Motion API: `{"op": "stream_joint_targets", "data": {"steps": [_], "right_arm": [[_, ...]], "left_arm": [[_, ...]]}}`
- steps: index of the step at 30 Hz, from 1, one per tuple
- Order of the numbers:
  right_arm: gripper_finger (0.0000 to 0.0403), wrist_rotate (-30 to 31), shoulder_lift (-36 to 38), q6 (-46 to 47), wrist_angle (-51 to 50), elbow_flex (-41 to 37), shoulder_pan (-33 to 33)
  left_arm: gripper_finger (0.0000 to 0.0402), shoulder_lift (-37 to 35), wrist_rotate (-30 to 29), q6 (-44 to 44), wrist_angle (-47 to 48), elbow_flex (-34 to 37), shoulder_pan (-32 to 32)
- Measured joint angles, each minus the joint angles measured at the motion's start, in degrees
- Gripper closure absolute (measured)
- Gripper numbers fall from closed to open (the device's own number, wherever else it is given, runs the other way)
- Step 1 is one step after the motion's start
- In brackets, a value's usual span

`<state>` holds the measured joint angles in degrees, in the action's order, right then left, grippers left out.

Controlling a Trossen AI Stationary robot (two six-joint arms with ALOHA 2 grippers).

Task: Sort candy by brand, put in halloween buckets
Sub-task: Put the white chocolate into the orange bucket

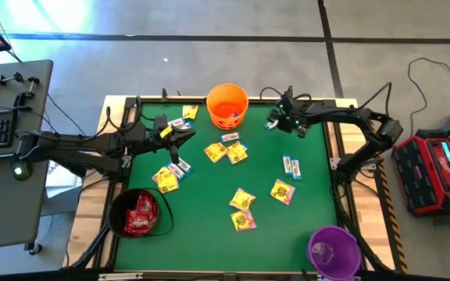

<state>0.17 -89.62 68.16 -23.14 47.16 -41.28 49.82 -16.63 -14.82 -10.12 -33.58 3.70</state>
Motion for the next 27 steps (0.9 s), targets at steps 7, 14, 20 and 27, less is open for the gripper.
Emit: {"op": "stream_joint_targets", "data": {"steps": [7, 14, 20, 27], "right_arm": [[0.0292, -2.1, 0.0, 2.3, 6.2, 0.0, 0.0], [0.0165, 3.5, -2.8, 17.3, 8.0, 0.1, 0.0], [0.0136, 4.9, -6.1, 23.5, 10.4, 0.3, 0.5], [0.0151, 9.7, -6.3, 30.3, 10.9, 0.2, 0.8]], "left_arm": [[0.0402, 0.0, 0.0, 0.0, 0.0, 0.0, 0.0], [0.0401, 0.0, 0.0, -0.5, 0.0, 0.0, 0.0], [0.0401, 0.0, 0.0, -0.6, 0.0, 0.0, 0.0], [0.0402, 0.0, 0.0, -0.6, 1.3, 0.0, 0.0]]}}
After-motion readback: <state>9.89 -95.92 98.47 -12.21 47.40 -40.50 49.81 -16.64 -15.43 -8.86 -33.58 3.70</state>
